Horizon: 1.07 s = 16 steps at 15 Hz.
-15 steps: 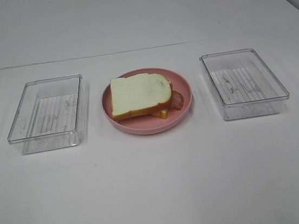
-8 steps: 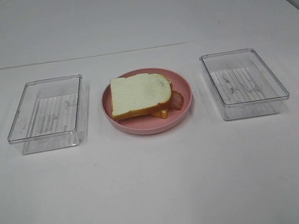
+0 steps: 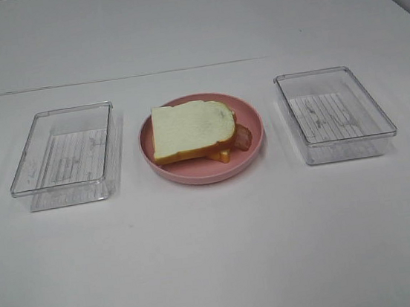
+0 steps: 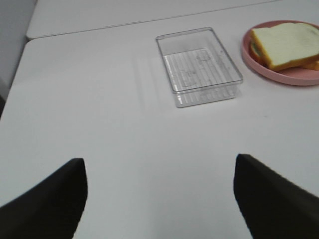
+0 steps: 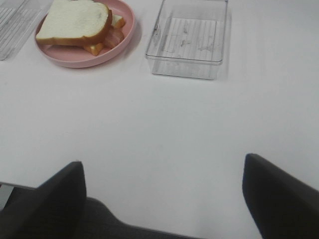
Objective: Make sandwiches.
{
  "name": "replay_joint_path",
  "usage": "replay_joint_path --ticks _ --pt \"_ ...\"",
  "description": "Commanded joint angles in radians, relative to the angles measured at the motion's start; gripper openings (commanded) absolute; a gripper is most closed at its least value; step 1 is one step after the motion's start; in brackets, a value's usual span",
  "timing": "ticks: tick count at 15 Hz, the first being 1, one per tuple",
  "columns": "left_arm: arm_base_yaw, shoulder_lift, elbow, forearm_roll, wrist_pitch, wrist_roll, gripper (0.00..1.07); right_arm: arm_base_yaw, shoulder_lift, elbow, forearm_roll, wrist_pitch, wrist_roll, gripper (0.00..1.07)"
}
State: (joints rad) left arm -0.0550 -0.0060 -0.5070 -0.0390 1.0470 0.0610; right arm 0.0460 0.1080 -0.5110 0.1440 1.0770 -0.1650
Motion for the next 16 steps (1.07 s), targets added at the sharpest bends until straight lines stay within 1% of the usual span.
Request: replay_joint_path --ticks 1,3,4,5,6,16 --pt "0.098 -0.022 0.004 -0.006 -0.008 -0.002 0.77 -0.048 -0.008 0.004 0.011 -0.009 -0.002 0.81" --pt "0.114 -0.024 0.004 -0.006 -0.008 -0.001 0.77 -0.046 -0.023 0.004 0.013 -0.009 -0.002 0.81" --pt "0.114 -0.024 0.004 -0.006 -0.008 -0.002 0.77 -0.046 -0.053 0.004 0.013 -0.009 -0.002 0.81" --pt "0.111 -0.024 0.004 -0.006 -0.008 -0.002 0.77 -0.046 -0.121 0.004 0.013 -0.009 -0.002 0.81" --pt "0.111 -0.024 0.004 -0.006 -0.008 -0.002 0.77 -0.046 -0.129 0.004 0.014 -0.009 -0.002 0.81" --pt "0.114 -0.019 0.004 -0.006 -0.008 -0.003 0.77 -0.046 -0.127 0.004 0.017 -0.010 -0.002 0.81"
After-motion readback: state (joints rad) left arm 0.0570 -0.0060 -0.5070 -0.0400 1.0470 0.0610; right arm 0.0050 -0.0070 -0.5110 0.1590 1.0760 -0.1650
